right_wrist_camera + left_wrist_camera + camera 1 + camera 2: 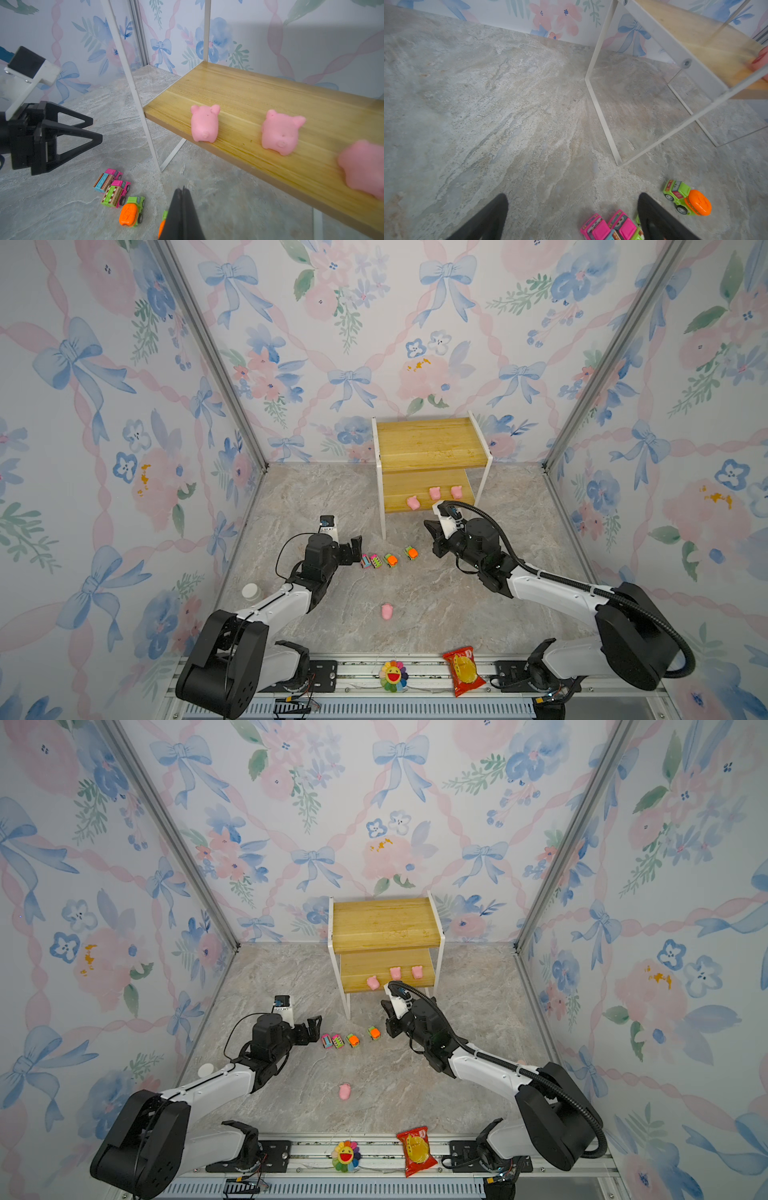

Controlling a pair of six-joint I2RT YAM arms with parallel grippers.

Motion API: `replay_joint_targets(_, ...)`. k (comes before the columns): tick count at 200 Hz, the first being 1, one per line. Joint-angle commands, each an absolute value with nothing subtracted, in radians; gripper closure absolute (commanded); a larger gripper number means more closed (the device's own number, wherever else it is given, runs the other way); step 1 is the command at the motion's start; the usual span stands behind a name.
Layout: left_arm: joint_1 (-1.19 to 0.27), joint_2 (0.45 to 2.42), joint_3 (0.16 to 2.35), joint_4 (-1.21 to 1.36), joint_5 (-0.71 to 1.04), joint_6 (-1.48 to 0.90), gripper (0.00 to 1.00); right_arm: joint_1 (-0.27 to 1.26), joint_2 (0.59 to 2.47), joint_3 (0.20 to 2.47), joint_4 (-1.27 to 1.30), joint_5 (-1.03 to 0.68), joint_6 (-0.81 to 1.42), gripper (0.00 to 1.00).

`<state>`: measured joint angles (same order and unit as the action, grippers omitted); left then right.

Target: Place and organize the plastic toys onto the shelf

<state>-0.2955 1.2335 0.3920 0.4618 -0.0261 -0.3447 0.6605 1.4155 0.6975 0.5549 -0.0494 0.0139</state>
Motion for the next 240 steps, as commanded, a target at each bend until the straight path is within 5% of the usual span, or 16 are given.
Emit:
replay_joint_targets(1, -0.304, 1.241, 0.385, 0.459, -0.033, -0.351, 0.02, 0.653, 1.474, 0.718, 0.740, -0.074, 0.007, 1.00)
replay_joint_targets(118, -0.303, 1.258, 0.394, 0.459, -0.047, -0.345, 0.02, 0.638, 1.623, 0.811, 0.841, -0.062, -0.018, 1.00)
replay_joint_targets(240, -0.303, 1.265, 0.396, 0.459, -0.046, -0.344, 0.02, 0.617, 1.569, 0.780, 0.779, -0.076, -0.030, 1.00)
